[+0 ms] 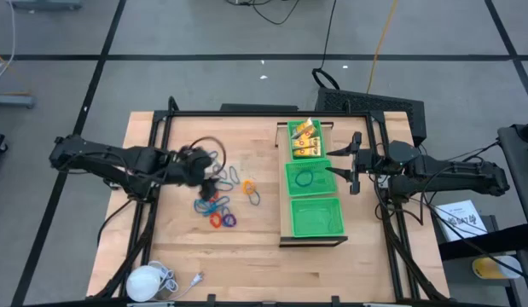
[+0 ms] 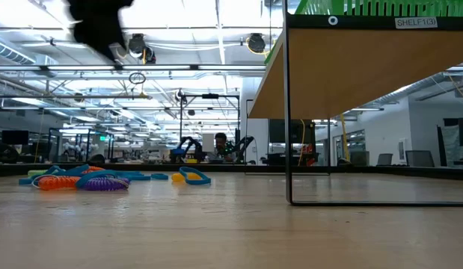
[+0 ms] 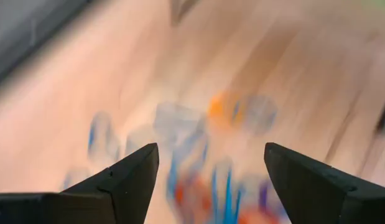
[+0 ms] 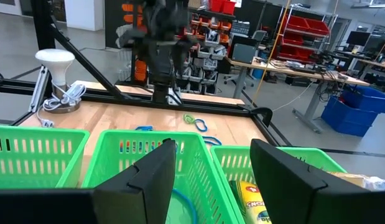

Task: Pick & Place Office Desk Supplies
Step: Put the blue rubber band into the middle green bin

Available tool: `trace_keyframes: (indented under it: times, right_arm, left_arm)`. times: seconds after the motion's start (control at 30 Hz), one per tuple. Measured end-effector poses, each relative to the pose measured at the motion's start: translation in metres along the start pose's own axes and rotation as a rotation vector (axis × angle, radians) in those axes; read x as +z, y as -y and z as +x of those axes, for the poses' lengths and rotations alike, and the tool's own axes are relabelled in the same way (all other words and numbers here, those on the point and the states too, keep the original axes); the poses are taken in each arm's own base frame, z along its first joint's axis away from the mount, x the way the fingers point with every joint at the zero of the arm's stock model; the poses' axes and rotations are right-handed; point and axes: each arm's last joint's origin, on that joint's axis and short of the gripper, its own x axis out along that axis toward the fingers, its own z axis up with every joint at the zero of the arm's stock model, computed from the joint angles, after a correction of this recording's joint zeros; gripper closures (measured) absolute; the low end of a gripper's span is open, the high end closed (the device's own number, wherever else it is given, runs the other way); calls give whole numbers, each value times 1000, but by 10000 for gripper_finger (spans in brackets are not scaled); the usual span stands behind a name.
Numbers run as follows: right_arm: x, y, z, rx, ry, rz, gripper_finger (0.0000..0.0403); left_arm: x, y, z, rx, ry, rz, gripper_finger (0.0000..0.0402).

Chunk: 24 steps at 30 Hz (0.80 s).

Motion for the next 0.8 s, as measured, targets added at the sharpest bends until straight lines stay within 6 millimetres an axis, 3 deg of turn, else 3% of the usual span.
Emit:
trace_keyframes:
  times: [0.13, 0.3, 0.57, 0.8]
  right_arm:
    - [0, 0, 0, 0, 0, 2, 206]
    - [0, 0, 0, 0, 1, 5, 206]
    - [0, 0, 0, 0, 1, 7, 206]
    - [0, 0, 0, 0, 1, 7, 206]
  left_arm:
    - [-37, -7, 12, 103, -221, -147, 112]
    - [-69, -13, 38, 151, -293, -79, 114]
    - [-99, -18, 75, 60, -303, 104, 117]
    - [-114, -28, 88, 70, -310, 237, 128]
